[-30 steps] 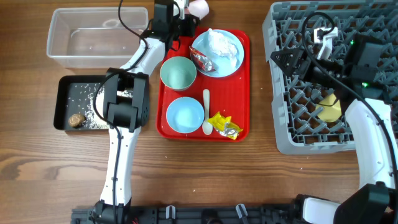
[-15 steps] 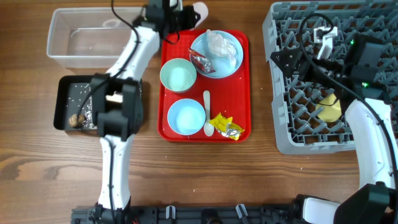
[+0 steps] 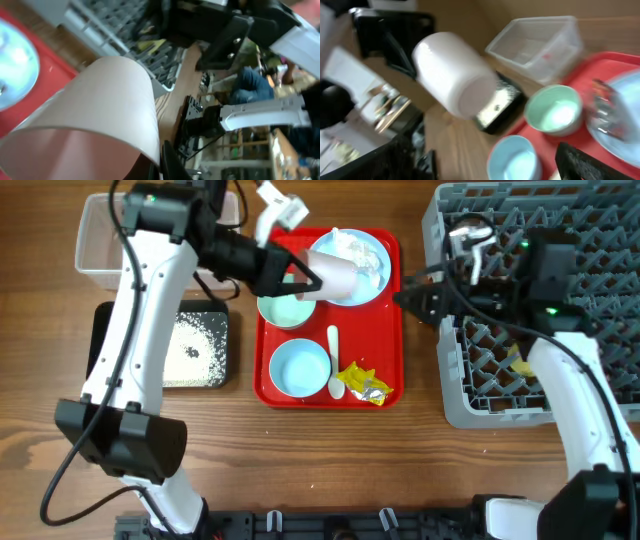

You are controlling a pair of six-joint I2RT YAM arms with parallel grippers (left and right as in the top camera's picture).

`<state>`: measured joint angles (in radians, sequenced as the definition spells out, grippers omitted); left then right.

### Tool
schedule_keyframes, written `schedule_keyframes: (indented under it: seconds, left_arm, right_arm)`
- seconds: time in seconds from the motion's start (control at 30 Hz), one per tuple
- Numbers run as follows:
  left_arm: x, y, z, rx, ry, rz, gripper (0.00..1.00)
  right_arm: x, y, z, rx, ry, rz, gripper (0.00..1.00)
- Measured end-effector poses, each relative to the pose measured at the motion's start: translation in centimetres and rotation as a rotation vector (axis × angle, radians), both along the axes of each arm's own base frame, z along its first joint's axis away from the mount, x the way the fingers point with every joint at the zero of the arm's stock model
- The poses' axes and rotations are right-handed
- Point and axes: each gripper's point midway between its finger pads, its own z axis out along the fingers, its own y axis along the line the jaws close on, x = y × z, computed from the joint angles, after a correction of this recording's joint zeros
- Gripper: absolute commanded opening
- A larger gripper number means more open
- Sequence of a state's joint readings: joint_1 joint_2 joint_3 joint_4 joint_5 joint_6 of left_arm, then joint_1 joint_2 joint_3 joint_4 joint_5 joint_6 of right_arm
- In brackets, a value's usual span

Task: Sort waste into correct bins and load items into the dishwasher rack
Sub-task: 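Hand the pink cup from the left gripper to the right gripper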

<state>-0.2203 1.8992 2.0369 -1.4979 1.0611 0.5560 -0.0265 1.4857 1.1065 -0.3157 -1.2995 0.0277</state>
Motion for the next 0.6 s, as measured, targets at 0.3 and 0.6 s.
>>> schedule_keyframes:
  seconds: [0.3, 0.6]
  left_arm:
    - [0.0, -1.6, 1.5, -0.117, -0.105, -0.078, 0.04]
    - [-0.2, -4.3, 0.2, -0.141, -0.109, -0.147, 0.04]
  right_arm:
    - [1.3, 2.0, -0.5, 0.115, -0.036, 0.157, 1.00]
    - [1.0, 5.1, 2.2, 0.144, -0.099, 0.229, 0.81]
